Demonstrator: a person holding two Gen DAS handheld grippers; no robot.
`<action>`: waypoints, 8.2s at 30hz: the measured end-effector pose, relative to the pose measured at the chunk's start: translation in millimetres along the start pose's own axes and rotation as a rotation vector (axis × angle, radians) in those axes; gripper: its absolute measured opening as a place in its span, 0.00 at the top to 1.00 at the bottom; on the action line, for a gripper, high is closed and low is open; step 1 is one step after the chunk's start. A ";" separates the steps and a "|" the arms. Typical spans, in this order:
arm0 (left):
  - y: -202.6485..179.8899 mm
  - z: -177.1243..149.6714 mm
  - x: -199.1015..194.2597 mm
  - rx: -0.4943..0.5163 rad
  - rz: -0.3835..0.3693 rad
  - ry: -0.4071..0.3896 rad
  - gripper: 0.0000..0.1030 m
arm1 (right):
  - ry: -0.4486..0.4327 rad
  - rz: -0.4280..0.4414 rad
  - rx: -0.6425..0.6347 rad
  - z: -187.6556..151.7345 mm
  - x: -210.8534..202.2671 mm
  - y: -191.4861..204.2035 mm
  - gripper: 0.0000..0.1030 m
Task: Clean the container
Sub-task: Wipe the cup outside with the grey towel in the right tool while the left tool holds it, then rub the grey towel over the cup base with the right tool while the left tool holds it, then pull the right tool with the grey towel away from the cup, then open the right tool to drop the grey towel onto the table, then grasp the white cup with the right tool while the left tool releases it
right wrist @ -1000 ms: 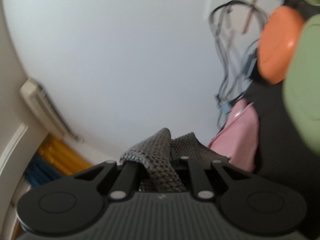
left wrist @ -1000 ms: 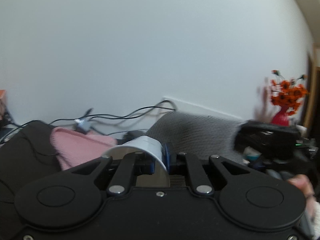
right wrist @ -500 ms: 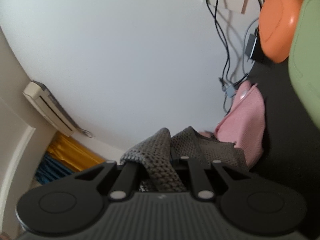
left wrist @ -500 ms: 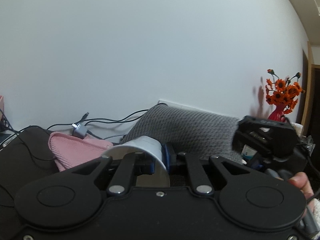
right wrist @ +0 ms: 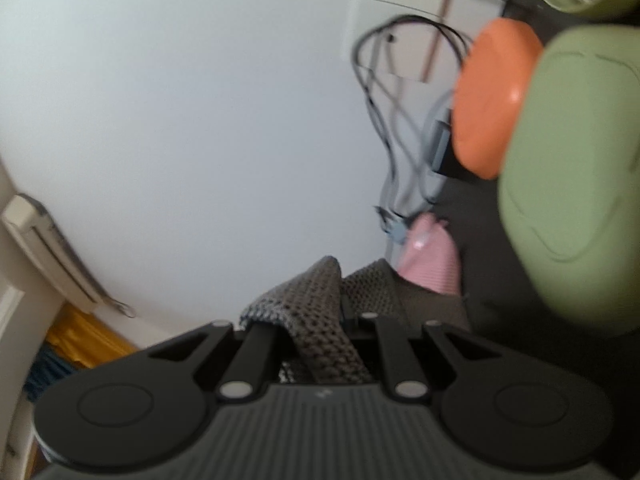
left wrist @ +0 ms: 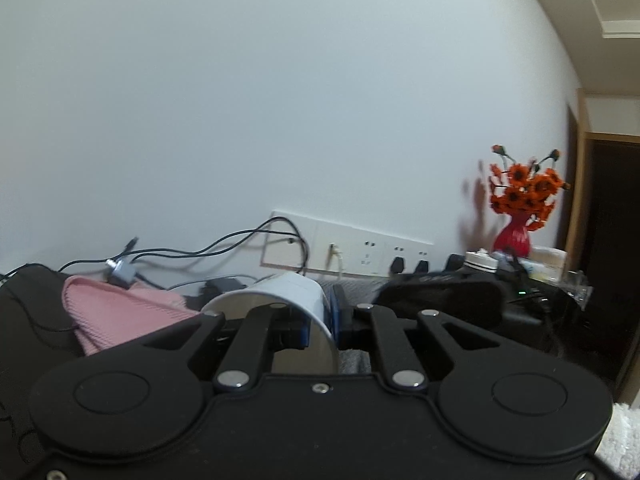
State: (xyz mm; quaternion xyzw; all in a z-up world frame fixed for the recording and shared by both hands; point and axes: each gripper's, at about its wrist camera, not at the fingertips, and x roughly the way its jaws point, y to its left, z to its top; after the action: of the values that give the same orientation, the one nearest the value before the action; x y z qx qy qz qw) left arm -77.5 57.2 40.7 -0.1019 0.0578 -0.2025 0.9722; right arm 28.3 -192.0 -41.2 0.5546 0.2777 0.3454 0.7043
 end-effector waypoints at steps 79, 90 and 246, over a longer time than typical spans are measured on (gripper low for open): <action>-0.5 -1.1 14.4 0.011 0.067 0.082 0.88 | 0.121 0.035 -0.047 -10.9 12.2 7.9 0.89; -4.1 -4.7 20.2 0.059 0.118 0.117 0.89 | 0.098 0.183 -0.068 -10.7 2.6 24.2 0.89; 29.1 14.0 27.7 -0.283 -0.121 0.306 0.58 | 0.138 -0.386 -1.127 -112.1 13.1 90.2 0.37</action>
State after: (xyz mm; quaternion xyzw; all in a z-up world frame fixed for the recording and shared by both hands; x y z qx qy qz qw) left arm -38.9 74.4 45.9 -0.2090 0.2263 -0.2632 0.9142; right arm -66.6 -102.4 20.6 0.0112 0.1926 0.3406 0.9202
